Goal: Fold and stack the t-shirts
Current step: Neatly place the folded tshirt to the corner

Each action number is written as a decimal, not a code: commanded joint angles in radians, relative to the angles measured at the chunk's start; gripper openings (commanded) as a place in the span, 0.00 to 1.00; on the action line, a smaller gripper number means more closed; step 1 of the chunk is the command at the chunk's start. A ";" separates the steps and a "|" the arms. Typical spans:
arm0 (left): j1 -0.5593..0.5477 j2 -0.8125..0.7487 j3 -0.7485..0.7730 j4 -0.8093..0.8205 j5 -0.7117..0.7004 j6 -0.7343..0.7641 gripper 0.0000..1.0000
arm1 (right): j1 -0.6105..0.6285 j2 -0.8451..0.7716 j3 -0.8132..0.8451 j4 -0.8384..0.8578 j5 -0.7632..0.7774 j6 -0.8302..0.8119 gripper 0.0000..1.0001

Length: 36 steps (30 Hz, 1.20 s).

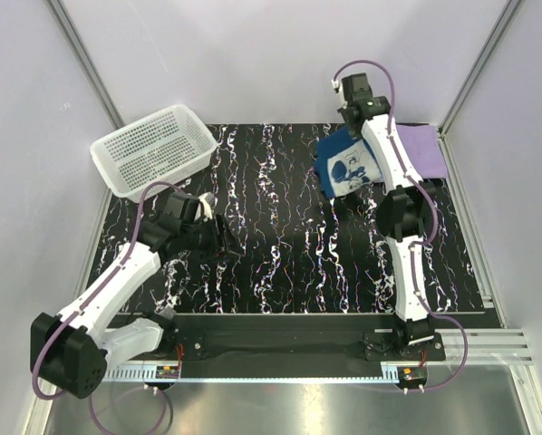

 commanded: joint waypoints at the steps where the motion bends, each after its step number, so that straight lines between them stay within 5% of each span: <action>1: 0.002 0.022 0.024 0.063 0.058 -0.004 0.58 | -0.037 -0.093 -0.016 0.124 0.074 -0.095 0.00; 23: 0.008 0.174 0.083 0.049 0.122 0.077 0.57 | -0.069 -0.174 0.069 0.049 0.044 -0.147 0.00; 36: 0.013 0.177 0.072 0.055 0.141 0.079 0.57 | -0.087 -0.231 -0.039 0.097 0.049 -0.176 0.00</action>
